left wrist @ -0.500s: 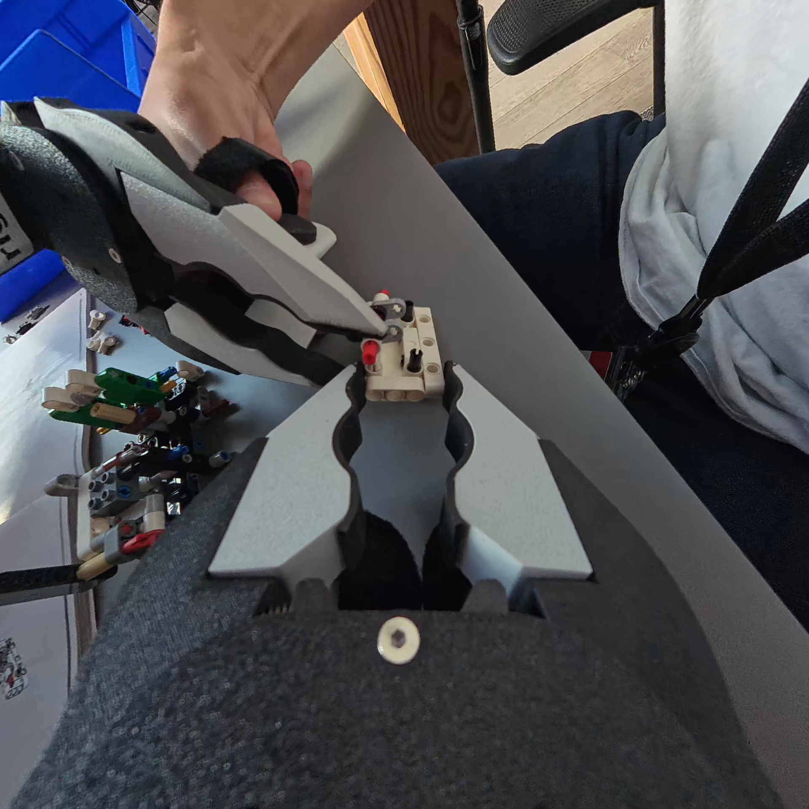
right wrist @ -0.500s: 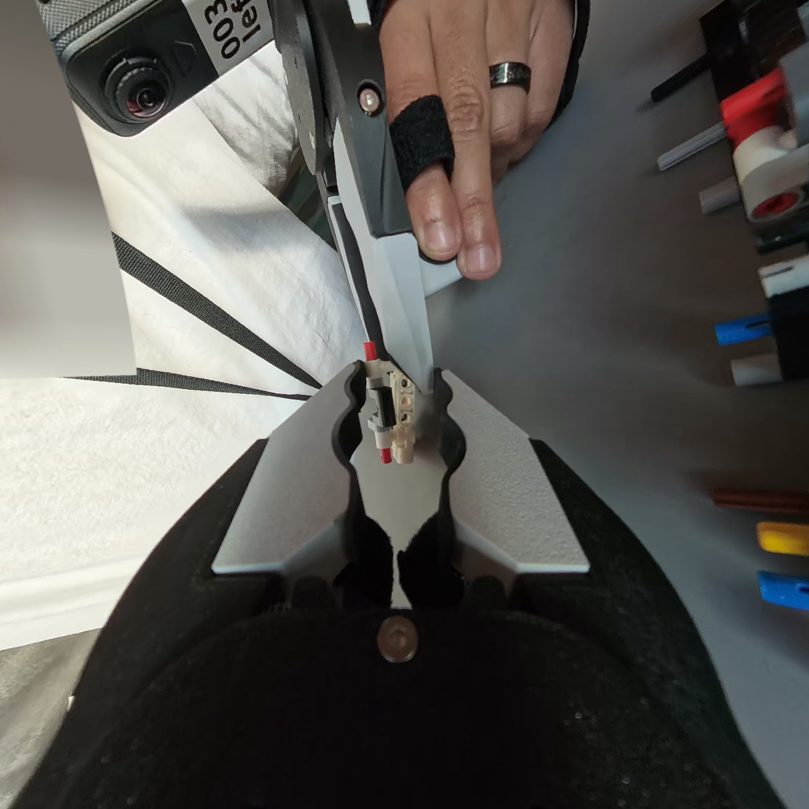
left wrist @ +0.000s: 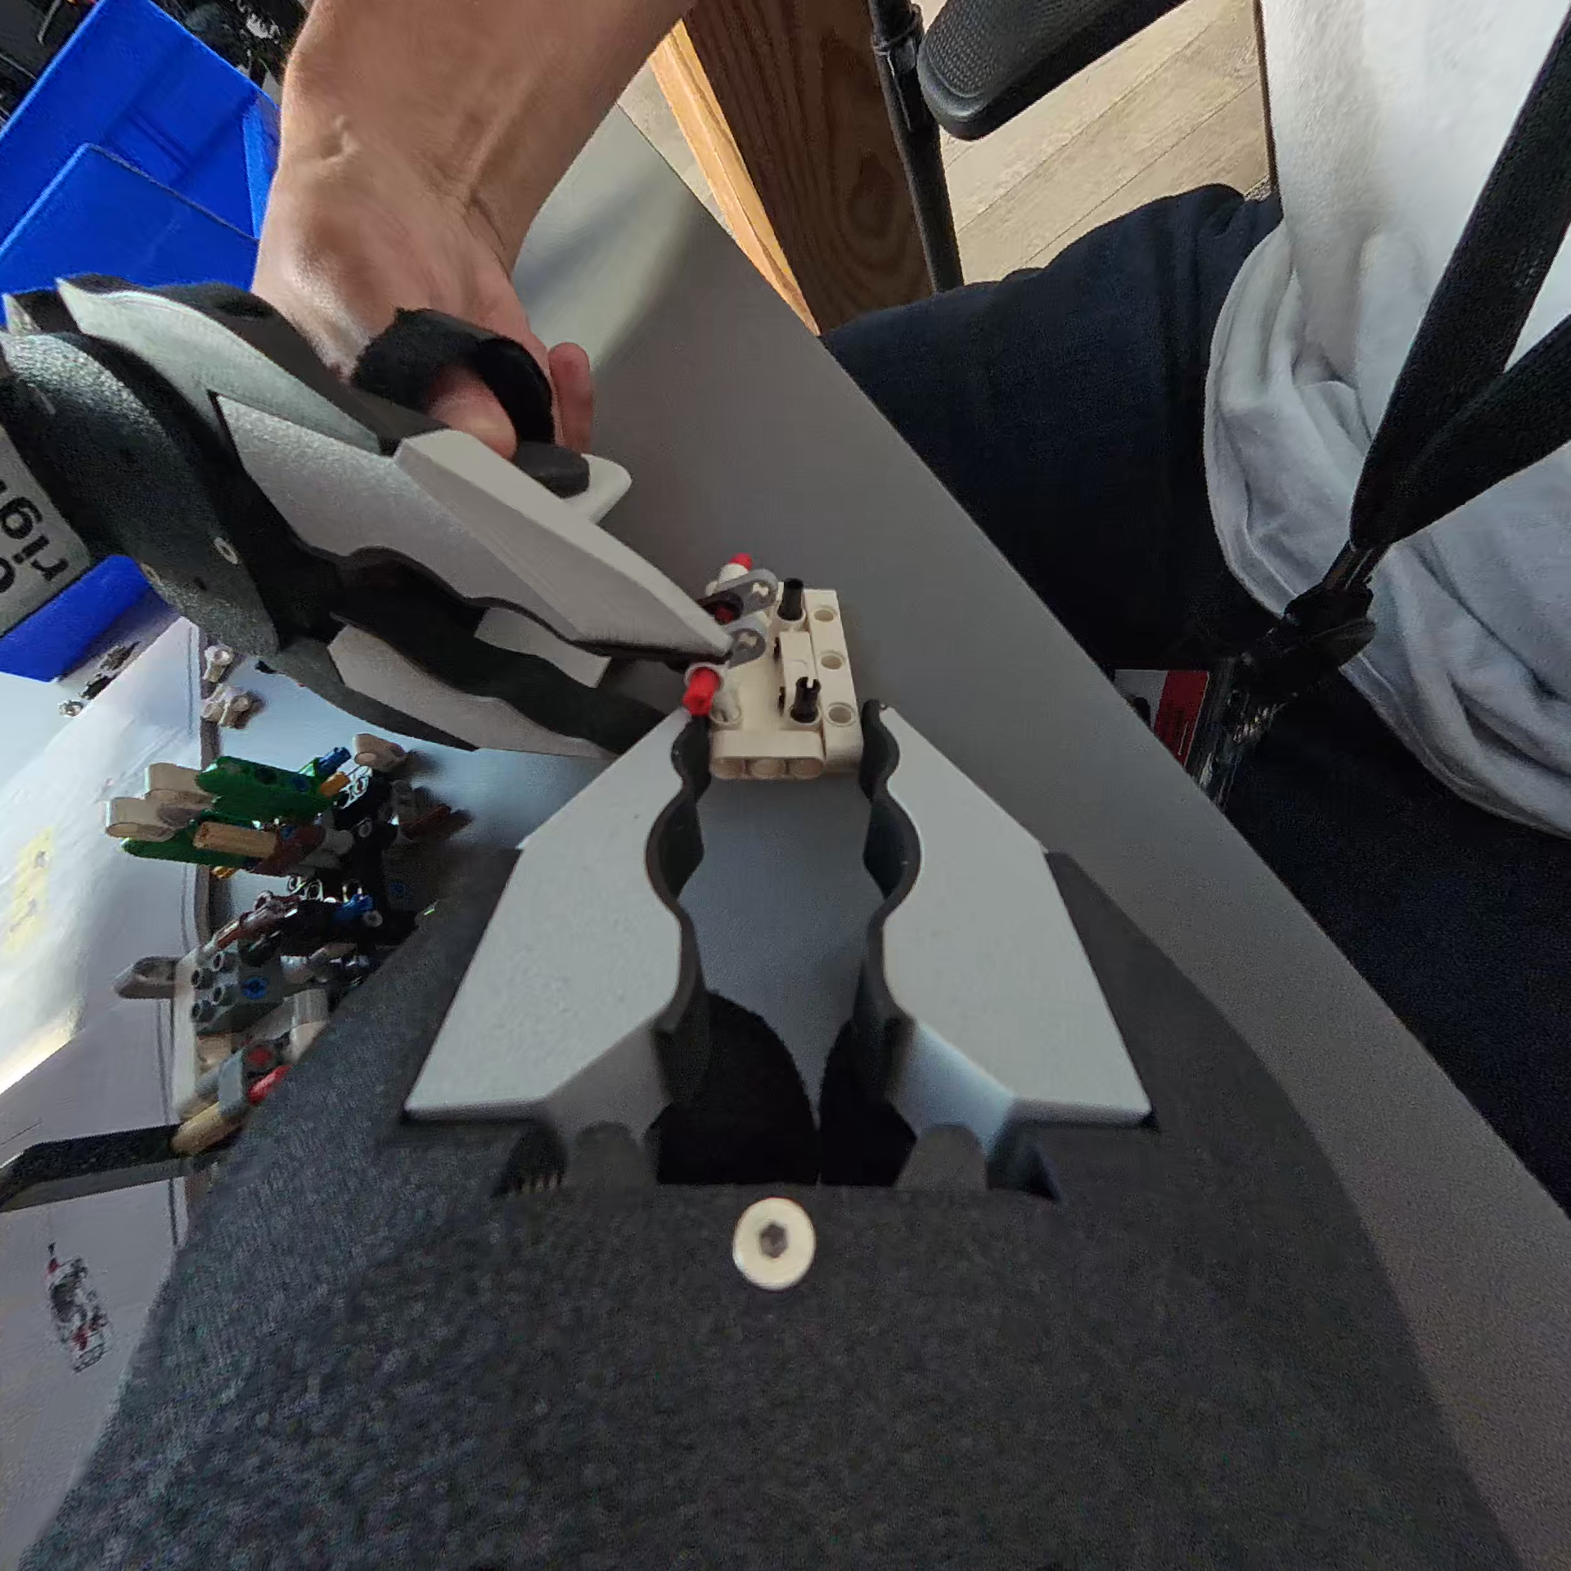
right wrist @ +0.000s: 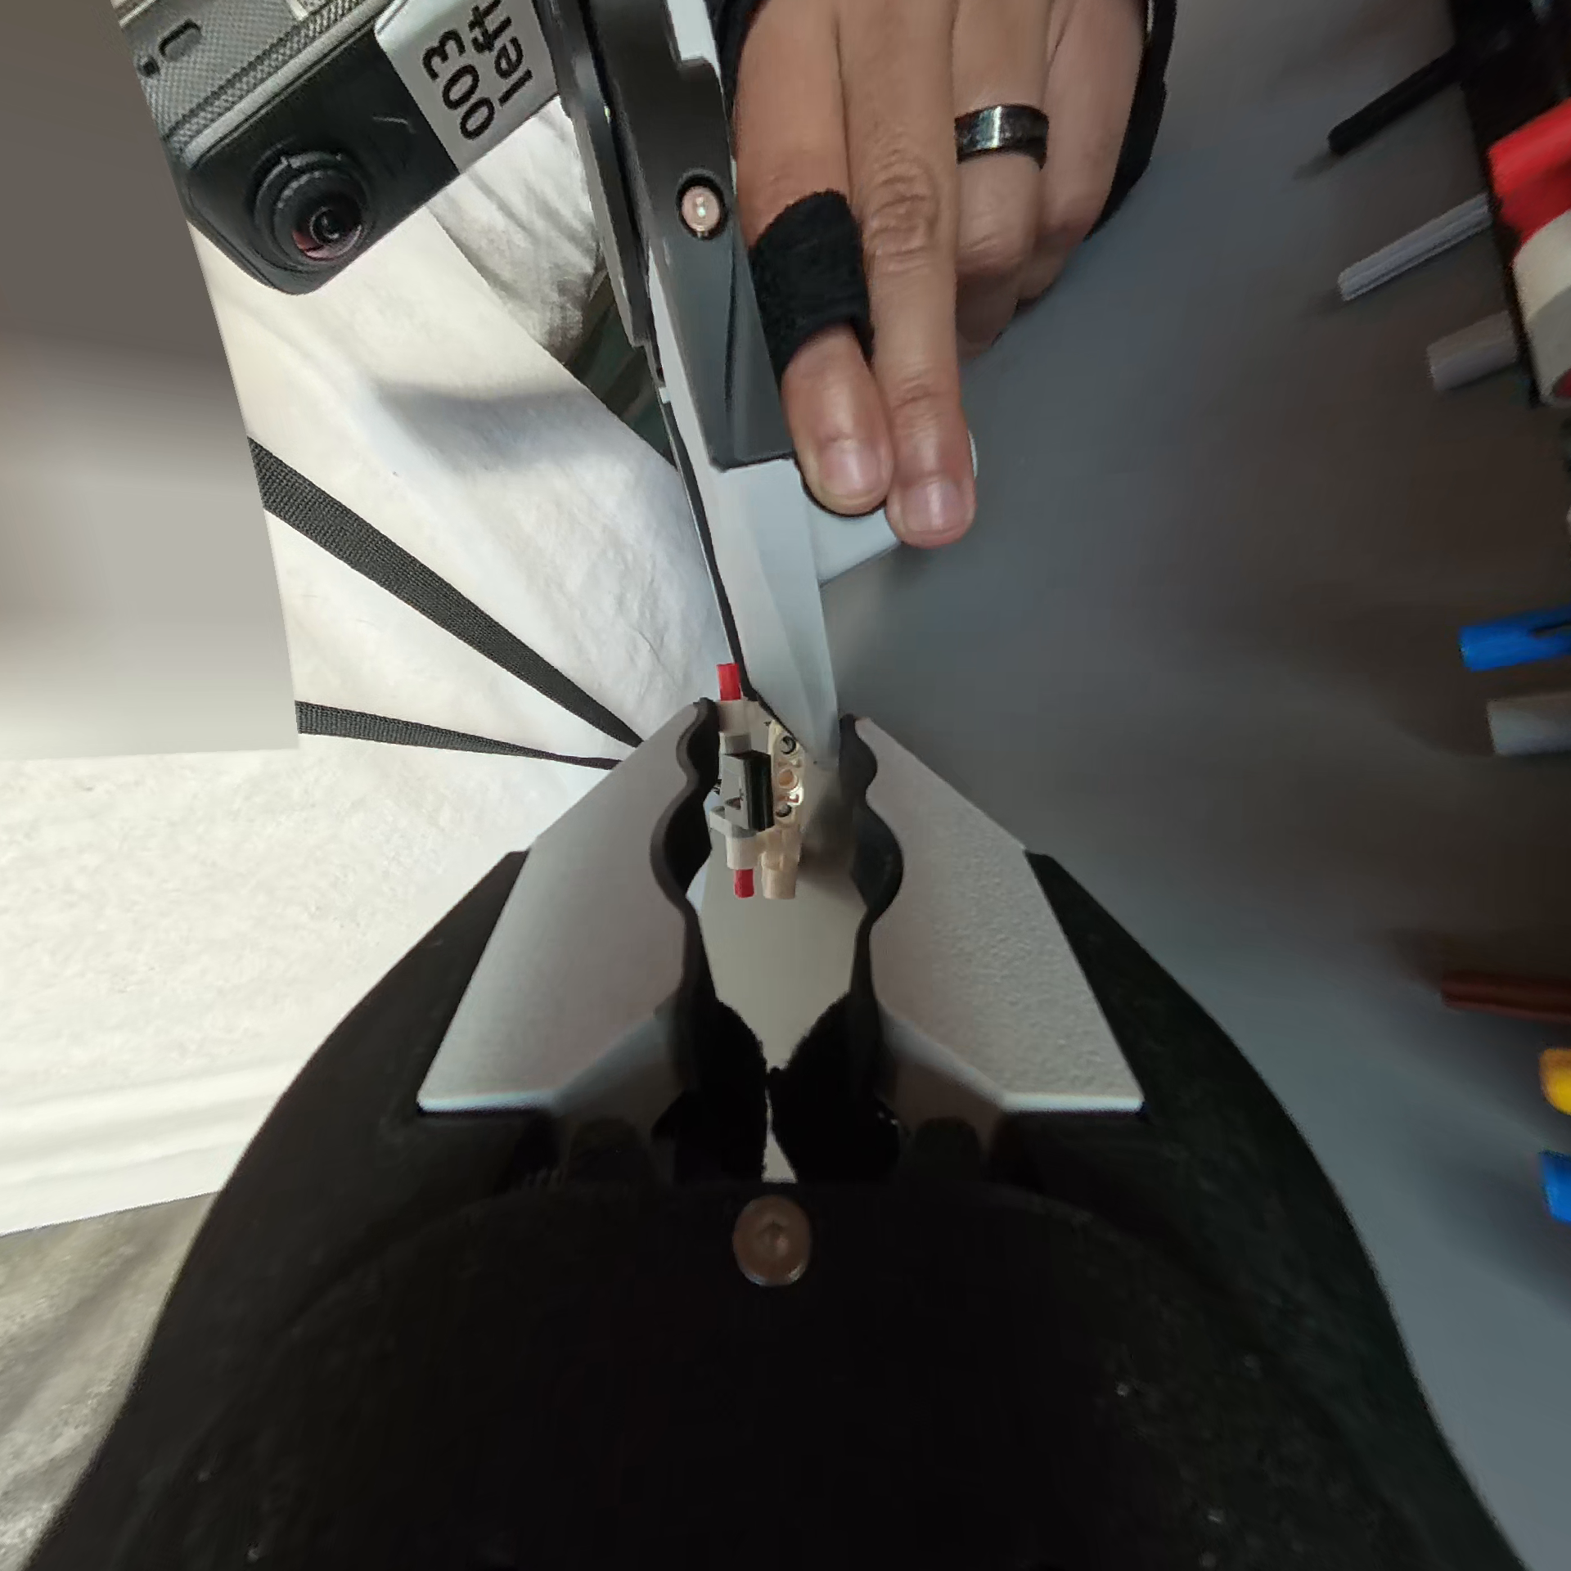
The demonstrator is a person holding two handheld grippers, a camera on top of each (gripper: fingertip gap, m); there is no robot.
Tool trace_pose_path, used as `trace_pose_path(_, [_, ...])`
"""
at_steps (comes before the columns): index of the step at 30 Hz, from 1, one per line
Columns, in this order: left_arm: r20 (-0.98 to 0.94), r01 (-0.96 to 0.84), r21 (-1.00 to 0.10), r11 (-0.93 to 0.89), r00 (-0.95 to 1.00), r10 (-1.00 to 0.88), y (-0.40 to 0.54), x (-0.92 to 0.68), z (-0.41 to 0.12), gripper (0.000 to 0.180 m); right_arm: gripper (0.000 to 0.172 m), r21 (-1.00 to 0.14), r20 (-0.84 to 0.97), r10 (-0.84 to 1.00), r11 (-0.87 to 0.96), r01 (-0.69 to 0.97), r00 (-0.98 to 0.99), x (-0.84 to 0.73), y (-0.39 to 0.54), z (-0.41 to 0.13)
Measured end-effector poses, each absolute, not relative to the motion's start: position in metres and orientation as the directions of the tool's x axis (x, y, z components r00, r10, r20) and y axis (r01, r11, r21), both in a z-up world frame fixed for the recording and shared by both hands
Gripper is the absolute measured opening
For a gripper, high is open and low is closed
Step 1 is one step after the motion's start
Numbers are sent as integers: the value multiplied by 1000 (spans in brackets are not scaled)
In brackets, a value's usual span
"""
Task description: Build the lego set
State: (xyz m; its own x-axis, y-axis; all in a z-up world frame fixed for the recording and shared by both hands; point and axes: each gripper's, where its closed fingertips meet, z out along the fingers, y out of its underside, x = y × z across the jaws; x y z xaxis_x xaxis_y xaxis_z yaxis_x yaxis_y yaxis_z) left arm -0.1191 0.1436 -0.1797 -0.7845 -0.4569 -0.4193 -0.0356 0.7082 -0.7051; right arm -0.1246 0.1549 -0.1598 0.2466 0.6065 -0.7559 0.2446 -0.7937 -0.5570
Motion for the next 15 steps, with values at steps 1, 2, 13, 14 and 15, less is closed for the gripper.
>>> trace_pose_path(1, [-405,-46,-712,701,-789,-462,144,-119,-179,33,26,-559,-754,608,-792,243,247,-124,155,-160])
trace_pose_path(2, [-391,-57,-716,695,-792,-469,144,-119,-179,33,27,-561,-751,610,-792,242,252,-124,156,-160])
trace_pose_path(13, [-306,-116,-741,661,-818,-487,141,-122,-179,33,28,-580,-725,636,-770,265,265,-127,154,-162])
trace_pose_path(14, [-290,-123,-746,654,-825,-485,140,-123,-179,33,28,-572,-732,631,-774,272,257,-127,153,-162])
trace_pose_path(15, [-282,-126,-748,651,-828,-484,140,-123,-179,33,27,-570,-735,630,-774,275,249,-127,152,-162])
